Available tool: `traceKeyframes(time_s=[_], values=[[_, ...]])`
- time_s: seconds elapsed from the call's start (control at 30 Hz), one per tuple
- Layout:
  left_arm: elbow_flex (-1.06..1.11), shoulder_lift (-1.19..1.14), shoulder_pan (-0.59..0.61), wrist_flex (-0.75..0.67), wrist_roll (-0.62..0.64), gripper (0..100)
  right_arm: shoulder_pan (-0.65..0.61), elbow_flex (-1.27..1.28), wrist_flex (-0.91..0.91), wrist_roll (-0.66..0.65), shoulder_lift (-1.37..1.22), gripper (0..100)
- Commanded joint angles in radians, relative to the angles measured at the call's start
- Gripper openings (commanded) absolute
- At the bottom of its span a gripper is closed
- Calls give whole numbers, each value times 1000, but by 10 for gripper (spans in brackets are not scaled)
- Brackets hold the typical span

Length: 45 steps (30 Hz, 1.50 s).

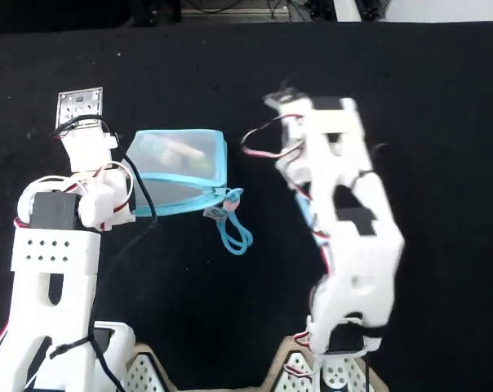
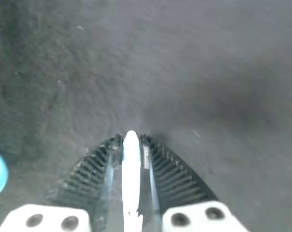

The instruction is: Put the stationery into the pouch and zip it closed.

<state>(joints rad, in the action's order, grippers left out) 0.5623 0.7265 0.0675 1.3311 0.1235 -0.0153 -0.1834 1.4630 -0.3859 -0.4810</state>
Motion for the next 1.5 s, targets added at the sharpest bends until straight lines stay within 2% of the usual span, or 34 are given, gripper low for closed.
traceKeyframes(time_s=[0.0, 0.23, 0.47, 0.7, 0.83, 0.93, 1.13, 1.33, 1.47], values=[[2, -6, 16, 2, 2, 33, 5, 67, 11, 15, 291, 11], [2, -6, 16, 2, 2, 33, -100, 269, -49, 21, 656, 11], [2, -6, 16, 2, 2, 33, -164, 337, -52, 25, 946, 11], [2, -6, 16, 2, 2, 33, -219, 325, -104, 235, 1193, 11], [2, -6, 16, 2, 2, 33, -293, 424, -258, 408, 1308, 11], [2, -6, 18, 3, 2, 33, -330, 529, -402, 473, 1388, 11], [4, -6, 18, 3, 2, 33, -333, 685, -609, 482, 1584, 11], [4, -6, 18, 2, 2, 33, -334, 717, -641, 482, 1710, 11], [4, -6, 18, 2, 2, 33, -413, 717, -664, 482, 1756, 11]])
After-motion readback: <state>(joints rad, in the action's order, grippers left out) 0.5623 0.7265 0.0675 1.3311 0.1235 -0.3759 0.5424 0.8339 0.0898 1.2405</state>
